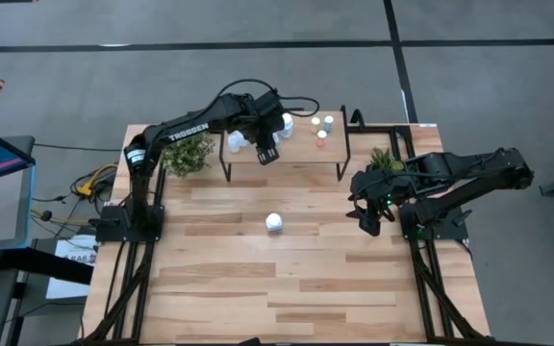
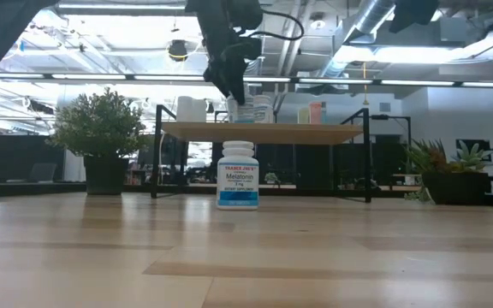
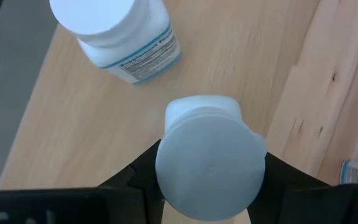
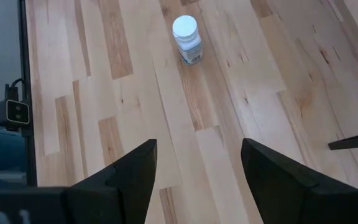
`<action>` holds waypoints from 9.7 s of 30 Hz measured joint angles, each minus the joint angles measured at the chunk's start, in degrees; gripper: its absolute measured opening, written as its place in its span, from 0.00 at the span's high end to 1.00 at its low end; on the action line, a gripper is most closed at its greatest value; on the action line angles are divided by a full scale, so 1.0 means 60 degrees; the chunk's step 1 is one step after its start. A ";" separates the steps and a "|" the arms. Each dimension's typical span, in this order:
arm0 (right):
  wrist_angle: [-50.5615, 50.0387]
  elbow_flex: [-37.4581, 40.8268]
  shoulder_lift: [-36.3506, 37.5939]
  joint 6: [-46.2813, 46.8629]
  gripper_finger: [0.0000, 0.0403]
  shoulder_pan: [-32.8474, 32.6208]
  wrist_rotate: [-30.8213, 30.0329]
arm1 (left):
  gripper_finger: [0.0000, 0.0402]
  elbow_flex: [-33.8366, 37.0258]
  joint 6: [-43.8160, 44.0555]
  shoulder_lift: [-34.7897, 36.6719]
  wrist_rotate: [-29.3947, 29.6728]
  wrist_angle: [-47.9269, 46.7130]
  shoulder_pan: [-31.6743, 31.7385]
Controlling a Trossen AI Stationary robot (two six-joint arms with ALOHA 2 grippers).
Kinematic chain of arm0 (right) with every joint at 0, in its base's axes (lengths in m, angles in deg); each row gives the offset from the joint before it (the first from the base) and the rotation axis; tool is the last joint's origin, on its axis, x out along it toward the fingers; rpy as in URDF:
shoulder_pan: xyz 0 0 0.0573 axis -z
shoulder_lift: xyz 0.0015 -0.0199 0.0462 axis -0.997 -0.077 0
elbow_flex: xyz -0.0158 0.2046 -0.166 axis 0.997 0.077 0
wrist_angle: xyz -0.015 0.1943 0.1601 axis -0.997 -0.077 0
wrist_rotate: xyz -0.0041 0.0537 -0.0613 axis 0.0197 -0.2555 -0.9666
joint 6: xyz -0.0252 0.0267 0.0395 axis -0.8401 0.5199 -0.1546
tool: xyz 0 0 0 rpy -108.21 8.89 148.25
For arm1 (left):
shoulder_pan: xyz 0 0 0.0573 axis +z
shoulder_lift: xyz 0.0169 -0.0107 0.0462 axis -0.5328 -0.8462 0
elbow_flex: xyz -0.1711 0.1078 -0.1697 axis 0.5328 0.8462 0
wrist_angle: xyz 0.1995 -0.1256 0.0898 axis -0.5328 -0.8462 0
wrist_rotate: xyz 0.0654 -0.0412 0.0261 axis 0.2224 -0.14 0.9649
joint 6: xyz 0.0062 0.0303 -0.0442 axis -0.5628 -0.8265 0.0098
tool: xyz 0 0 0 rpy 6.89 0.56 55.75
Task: Pick and place medicine bottles onto shelf by color
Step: Put the left white blue pill bottle on the shelf, then put the white blue pill bottle on the shelf, then return to Home Position
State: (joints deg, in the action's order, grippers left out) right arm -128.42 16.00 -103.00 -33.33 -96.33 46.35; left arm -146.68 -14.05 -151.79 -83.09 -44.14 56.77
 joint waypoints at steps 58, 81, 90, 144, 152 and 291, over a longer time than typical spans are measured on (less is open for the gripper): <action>-0.0059 0.0000 0.0003 0.0072 0.37 0.0000 0.0002 | 0.35 -0.0233 -0.0455 0.0015 0.3585 -0.0592 -0.0637; 0.0058 0.0000 0.0001 -0.0093 0.37 0.0000 0.0002 | 0.35 -0.0288 -0.0481 0.0713 0.4670 -0.1079 -0.0917; 0.1244 -0.0008 -0.0760 -0.0462 0.37 0.0189 -0.0067 | 0.35 -0.0302 0.0686 0.2028 0.2633 -0.2601 -0.2252; 0.3932 -0.1756 -0.6115 -0.4455 0.23 0.0862 0.0353 | 0.35 0.3588 0.4251 0.5974 0.2432 -0.3437 -0.5967; 0.4379 -0.1749 -0.6844 -0.4533 0.23 0.1020 0.0354 | 0.35 0.3664 0.4243 0.6157 0.2583 -0.3408 -0.6043; 0.1018 -0.6725 -0.6521 -0.6012 0.38 0.5465 0.0344 | 0.35 0.4007 0.4070 0.6273 0.2845 -0.3251 -0.6036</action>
State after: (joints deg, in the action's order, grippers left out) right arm -122.31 -24.35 -142.12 -69.40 -63.54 48.41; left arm -122.64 10.37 -114.15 -66.02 -63.64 20.56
